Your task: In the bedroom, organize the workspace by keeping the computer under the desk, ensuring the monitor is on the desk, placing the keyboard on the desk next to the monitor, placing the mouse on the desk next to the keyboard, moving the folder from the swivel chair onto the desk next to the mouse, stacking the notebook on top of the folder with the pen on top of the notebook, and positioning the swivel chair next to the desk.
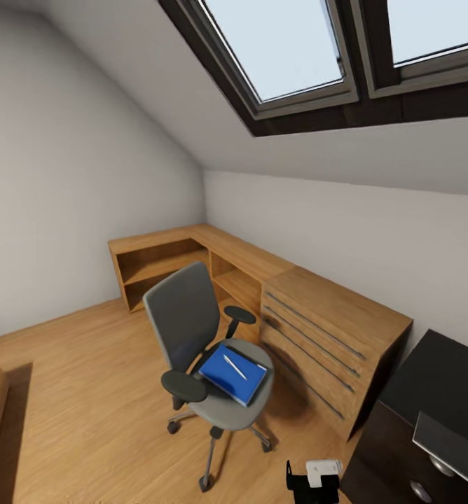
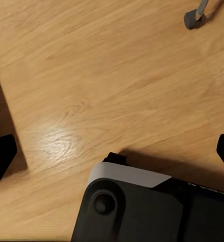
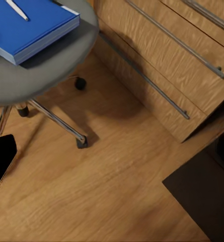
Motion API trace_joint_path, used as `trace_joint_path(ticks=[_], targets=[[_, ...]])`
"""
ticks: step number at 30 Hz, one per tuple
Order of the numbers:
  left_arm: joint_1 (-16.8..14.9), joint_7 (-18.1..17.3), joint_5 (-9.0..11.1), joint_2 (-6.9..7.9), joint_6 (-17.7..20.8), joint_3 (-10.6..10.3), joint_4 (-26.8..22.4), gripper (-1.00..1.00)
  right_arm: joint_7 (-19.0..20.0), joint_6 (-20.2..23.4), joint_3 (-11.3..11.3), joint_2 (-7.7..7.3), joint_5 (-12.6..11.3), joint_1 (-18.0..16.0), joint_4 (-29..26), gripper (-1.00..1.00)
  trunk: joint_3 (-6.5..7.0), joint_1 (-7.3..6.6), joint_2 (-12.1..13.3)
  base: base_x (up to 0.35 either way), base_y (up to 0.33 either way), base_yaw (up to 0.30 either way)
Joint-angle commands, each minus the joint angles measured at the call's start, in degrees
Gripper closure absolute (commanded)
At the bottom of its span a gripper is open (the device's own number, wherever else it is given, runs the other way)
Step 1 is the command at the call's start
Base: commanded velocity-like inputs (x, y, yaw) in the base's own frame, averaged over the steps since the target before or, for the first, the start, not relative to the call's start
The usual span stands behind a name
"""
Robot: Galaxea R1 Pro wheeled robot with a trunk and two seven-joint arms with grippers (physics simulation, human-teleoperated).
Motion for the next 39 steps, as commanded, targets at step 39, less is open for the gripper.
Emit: trace_joint_path(ticks=[39], targets=[[0.0, 0.3, 0.6, 0.05, -0.3, -0.3, 0.0, -1.00, -0.6, 0.0, 0.3, -0.13, 0.5, 0.0, 0.1, -1.00, 1.92, 0.02, -0.1, 0.004, 0.000, 0.222]])
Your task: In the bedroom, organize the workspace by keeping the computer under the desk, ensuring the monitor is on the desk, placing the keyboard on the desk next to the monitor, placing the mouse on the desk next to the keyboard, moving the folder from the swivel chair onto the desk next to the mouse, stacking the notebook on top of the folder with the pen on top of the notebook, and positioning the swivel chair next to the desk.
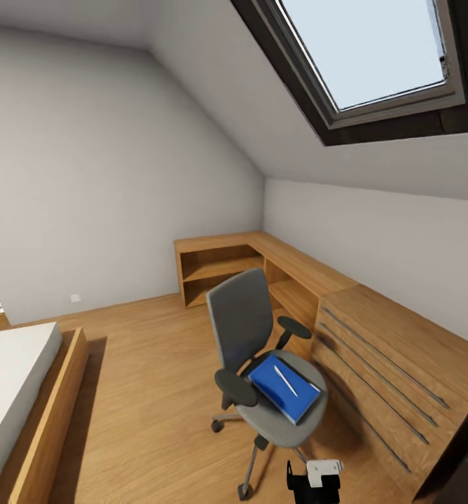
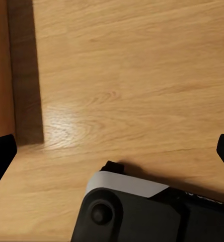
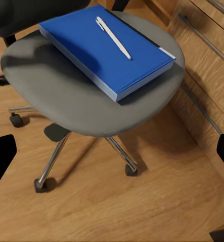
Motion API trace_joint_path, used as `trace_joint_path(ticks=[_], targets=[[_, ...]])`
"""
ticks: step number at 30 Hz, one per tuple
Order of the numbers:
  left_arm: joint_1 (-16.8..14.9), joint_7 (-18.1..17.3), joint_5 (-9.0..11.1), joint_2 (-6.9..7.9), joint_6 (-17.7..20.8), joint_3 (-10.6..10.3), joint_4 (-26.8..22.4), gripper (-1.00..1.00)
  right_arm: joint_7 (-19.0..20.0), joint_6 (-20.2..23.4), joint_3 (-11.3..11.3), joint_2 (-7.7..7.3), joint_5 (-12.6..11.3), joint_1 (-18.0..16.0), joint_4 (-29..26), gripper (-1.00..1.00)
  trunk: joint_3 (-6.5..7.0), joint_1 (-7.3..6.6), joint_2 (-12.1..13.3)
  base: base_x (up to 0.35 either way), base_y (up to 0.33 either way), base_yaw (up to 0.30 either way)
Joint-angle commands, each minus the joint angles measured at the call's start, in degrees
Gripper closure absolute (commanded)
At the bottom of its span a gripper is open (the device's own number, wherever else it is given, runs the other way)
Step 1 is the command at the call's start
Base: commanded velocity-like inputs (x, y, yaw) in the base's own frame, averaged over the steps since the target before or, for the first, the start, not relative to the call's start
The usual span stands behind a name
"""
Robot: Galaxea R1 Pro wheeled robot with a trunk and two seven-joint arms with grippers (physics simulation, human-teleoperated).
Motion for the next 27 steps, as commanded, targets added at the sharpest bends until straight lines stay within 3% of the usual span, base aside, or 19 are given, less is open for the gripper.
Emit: trace_joint_path(ticks=[1, 17, 27], targets=[[0.0, 0.3, 0.6, 0.05, -0.3, -0.3, -0.1, -1.00, -0.6, 0.1, 0.3, 0.00, 0.5, 0.0, 0.1, -1.00, -0.07, 0.02, -0.1, 0.102, 0.000, 0.058], [0.0, 0.4, 0.6, 0.23, -0.3, -0.3, -0.1, -1.00, -0.6, 0.1, 0.4, -0.20, 0.7, 0.0, 0.1, -1.00, -0.05, 0.02, -0.1, 0.210, -0.034, 0.015], [0.0, 0.4, 0.6, 0.31, -0.3, -0.2, -0.1, -1.00, -0.6, 0.1, 0.4, -0.20, 0.7, 0.0, 0.1, -1.00, -0.05, 0.02, -0.1, 0.003, -0.001, 0.231]])
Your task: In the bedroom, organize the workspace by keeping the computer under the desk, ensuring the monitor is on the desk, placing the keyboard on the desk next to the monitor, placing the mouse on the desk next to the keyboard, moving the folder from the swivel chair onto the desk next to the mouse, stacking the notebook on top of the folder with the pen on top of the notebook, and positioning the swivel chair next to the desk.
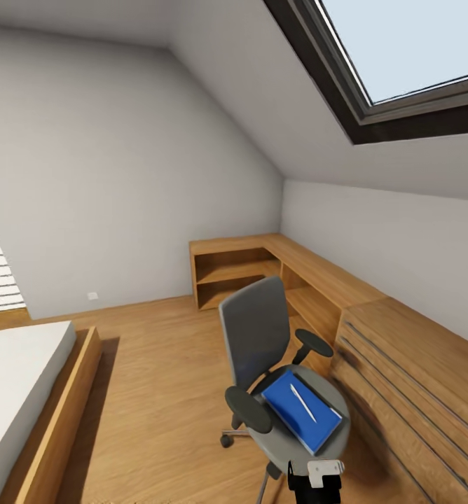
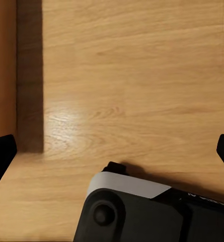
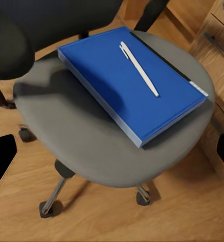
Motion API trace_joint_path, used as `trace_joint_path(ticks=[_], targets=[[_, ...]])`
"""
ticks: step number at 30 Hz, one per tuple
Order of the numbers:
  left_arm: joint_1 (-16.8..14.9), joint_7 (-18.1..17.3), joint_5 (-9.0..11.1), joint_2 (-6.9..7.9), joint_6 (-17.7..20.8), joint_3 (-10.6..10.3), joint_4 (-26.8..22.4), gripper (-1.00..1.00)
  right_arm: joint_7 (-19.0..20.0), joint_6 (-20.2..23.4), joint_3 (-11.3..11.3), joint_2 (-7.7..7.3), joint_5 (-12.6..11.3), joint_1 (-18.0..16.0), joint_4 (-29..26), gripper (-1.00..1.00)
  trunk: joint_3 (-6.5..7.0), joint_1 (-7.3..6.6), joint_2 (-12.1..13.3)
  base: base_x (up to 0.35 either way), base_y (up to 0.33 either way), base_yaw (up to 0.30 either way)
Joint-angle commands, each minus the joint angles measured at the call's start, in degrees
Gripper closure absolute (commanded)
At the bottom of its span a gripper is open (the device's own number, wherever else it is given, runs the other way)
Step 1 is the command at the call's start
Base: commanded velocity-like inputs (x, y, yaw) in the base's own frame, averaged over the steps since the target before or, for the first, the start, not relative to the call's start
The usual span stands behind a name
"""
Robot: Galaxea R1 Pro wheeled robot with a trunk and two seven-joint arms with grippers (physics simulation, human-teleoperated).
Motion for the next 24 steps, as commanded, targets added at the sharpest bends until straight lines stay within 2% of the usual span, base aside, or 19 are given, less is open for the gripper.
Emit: trace_joint_path(ticks=[1, 7, 16, 24], targets=[[0.0, 0.3, 0.6, 0.05, -0.3, -0.3, -0.1, -1.00, -0.6, 0.0, 0.3, -0.02, 0.5, 0.0, 0.1, -1.00, -0.08, 0.02, -0.1, 0.000, 0.000, 0.275], [0.0, 0.3, 0.6, 0.05, -0.3, -0.3, -0.1, -1.00, -0.6, 0.0, 0.2, -0.07, 0.5, 0.0, 0.0, -1.00, -0.08, 0.02, -0.1, 0.005, -0.065, 0.276], [0.0, 0.3, 0.6, -0.02, -0.2, -0.3, -0.1, -1.00, -0.6, 0.0, 0.2, -0.08, 0.4, 0.0, 0.0, -1.00, -0.24, 0.02, -0.1, 0.106, -0.267, 0.262], [0.0, 0.3, 0.6, 0.02, -0.2, -0.3, -0.1, -1.00, -0.6, 0.0, 0.2, -0.16, 0.4, 0.0, 0.0, -1.00, -0.35, 0.02, -0.1, 0.132, -0.315, 0.062]])
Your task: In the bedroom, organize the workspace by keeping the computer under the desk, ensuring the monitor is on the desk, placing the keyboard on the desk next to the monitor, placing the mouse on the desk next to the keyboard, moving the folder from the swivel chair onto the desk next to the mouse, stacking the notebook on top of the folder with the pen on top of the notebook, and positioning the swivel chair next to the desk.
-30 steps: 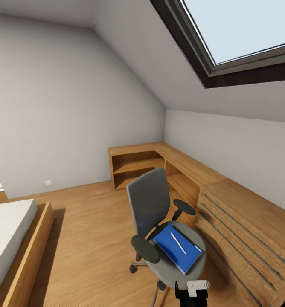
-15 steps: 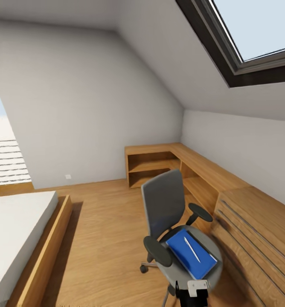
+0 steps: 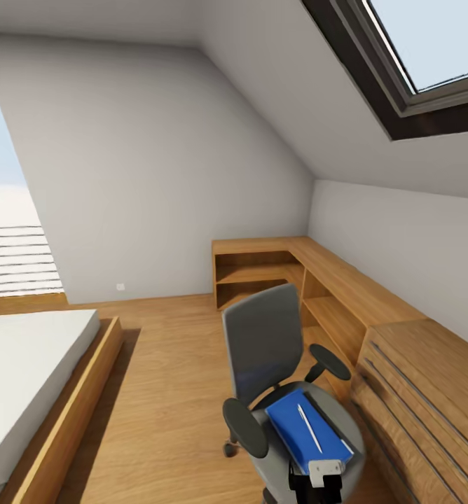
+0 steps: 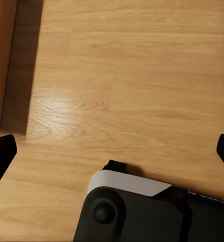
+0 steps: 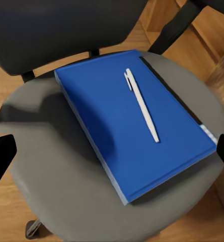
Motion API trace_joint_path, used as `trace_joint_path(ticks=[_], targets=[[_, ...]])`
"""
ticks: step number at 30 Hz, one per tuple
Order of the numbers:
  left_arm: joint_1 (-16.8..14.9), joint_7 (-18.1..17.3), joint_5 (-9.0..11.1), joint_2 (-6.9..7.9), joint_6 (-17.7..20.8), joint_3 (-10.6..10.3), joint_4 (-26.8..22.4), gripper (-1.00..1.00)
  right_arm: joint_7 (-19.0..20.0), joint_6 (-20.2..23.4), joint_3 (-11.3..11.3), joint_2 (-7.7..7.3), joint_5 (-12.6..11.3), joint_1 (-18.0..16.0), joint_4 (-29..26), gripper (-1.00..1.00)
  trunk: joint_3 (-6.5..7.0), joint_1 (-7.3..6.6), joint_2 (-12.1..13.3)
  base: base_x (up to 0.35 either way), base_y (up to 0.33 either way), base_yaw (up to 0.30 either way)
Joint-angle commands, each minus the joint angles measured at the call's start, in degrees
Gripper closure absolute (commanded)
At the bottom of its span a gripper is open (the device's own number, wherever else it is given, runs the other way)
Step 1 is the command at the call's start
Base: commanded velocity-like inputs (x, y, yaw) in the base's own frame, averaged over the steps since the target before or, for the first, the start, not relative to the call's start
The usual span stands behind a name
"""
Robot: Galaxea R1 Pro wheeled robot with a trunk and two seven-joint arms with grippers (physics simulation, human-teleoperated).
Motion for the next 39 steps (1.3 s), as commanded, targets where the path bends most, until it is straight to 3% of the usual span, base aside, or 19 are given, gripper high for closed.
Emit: trace_joint_path(ticks=[1, 12, 15, 16, 18, 32, 37, 39], targets=[[0.0, 0.4, 0.6, 0.04, -0.2, -0.3, -0.1, -1.00, -0.6, 0.1, 0.3, 0.00, 0.5, 0.0, 0.0, -1.00, -0.08, 0.02, -0.1, 0.047, -0.275, 0.011], [0.0, 0.4, 0.5, -0.06, -0.3, -0.3, -0.1, -1.00, -0.6, 0.1, 0.3, 0.00, 0.5, 0.0, 0.0, -1.00, -0.08, 0.02, -0.1, 0.007, -0.055, 0.002], [0.0, 0.4, 0.6, -0.22, -2.3, -0.3, -0.5, -1.00, -0.6, 0.1, 0.3, 0.00, 0.5, 0.0, 0.0, -1.00, -0.08, 0.02, -0.1, 0.000, -0.001, 0.000], [0.0, 0.3, 0.6, -0.27, -6.1, -0.3, -0.7, -1.00, -0.6, 0.1, 0.3, 0.00, 0.5, 0.0, 0.0, -1.00, -0.08, 0.02, -0.1, 0.000, 0.000, 0.000], [0.0, 0.3, 0.6, -0.27, -7.1, -0.3, -0.8, -1.00, -0.6, 0.1, 0.3, 0.00, 0.5, 0.0, 0.0, -1.00, -0.08, 0.02, -0.1, 0.000, 0.000, 0.000], [-0.3, 0.6, 1.2, -0.09, -7.6, -0.1, -0.8, -1.00, -0.6, 0.0, 0.3, -0.09, 0.6, 0.0, -0.2, -1.00, -2.60, 3.09, -5.7, 0.000, 0.000, 0.000], [-1.9, 0.5, 4.7, 0.32, -4.3, 1.5, -0.7, -1.00, -0.7, 0.0, 0.1, -1.66, 0.5, 0.0, -0.7, -1.00, -3.49, 4.19, -7.7, 0.000, 0.000, 0.000], [-2.8, 0.4, 7.6, 0.63, -2.4, 2.7, -0.6, -1.00, -0.8, 0.2, 0.0, -3.18, 0.4, -0.1, -2.4, -1.00, -3.85, 4.63, -8.5, 0.000, 0.000, 0.000]])
